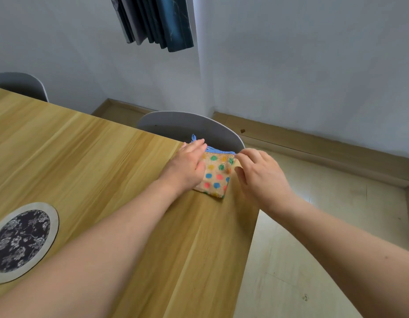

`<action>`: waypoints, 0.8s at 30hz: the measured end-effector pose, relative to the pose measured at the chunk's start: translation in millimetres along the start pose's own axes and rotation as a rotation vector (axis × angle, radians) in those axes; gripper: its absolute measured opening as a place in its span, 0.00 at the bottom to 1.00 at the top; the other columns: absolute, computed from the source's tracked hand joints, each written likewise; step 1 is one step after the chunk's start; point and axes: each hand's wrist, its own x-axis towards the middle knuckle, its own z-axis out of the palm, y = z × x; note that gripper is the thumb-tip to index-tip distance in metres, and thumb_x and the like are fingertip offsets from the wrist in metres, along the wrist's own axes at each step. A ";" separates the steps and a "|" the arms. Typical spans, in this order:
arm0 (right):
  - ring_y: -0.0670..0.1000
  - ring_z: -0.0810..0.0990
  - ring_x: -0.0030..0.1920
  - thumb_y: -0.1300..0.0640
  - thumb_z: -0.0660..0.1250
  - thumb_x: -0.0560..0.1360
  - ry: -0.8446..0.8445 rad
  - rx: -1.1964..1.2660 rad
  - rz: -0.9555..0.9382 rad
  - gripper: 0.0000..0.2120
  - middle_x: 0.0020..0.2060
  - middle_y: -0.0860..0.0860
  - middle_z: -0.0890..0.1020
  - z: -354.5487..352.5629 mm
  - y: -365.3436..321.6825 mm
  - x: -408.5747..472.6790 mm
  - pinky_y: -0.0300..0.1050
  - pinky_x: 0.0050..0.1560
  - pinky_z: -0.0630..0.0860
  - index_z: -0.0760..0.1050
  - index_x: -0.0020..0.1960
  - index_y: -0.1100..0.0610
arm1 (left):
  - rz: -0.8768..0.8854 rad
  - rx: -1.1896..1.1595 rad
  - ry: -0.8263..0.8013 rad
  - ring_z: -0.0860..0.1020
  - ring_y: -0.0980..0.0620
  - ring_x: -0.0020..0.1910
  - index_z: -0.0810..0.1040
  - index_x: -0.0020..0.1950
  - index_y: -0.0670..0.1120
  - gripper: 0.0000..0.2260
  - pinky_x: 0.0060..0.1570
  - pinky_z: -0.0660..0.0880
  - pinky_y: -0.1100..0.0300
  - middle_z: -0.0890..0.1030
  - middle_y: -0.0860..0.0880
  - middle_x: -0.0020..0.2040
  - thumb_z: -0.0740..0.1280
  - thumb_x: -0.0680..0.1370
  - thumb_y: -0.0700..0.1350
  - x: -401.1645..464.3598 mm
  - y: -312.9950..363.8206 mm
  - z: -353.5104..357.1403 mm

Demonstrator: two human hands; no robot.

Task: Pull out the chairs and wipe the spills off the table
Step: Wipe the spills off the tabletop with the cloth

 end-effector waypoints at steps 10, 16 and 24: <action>0.54 0.53 0.78 0.50 0.46 0.84 -0.310 -0.094 -0.108 0.24 0.78 0.53 0.56 7.4 -31.9 -2.3 0.51 0.76 0.45 0.55 0.78 0.56 | 0.023 0.373 -0.287 0.52 0.53 0.80 0.57 0.80 0.48 0.23 0.77 0.54 0.54 0.53 0.52 0.81 0.53 0.85 0.48 -10.9 -18.7 -18.0; 0.57 0.54 0.77 0.49 0.48 0.84 -0.371 -0.167 -0.124 0.25 0.78 0.55 0.56 -4.8 -28.5 -0.5 0.54 0.76 0.42 0.54 0.78 0.58 | -0.008 0.393 -0.289 0.53 0.54 0.79 0.59 0.80 0.49 0.22 0.77 0.56 0.55 0.54 0.54 0.81 0.53 0.85 0.50 -11.3 -12.0 -17.3; 0.57 0.62 0.74 0.47 0.52 0.83 -0.394 -0.198 -0.111 0.22 0.71 0.52 0.68 -13.9 -7.7 -11.1 0.57 0.75 0.47 0.66 0.73 0.55 | -0.002 0.320 -0.325 0.53 0.54 0.79 0.59 0.80 0.52 0.22 0.78 0.52 0.55 0.55 0.56 0.81 0.54 0.85 0.49 -11.0 11.1 -14.1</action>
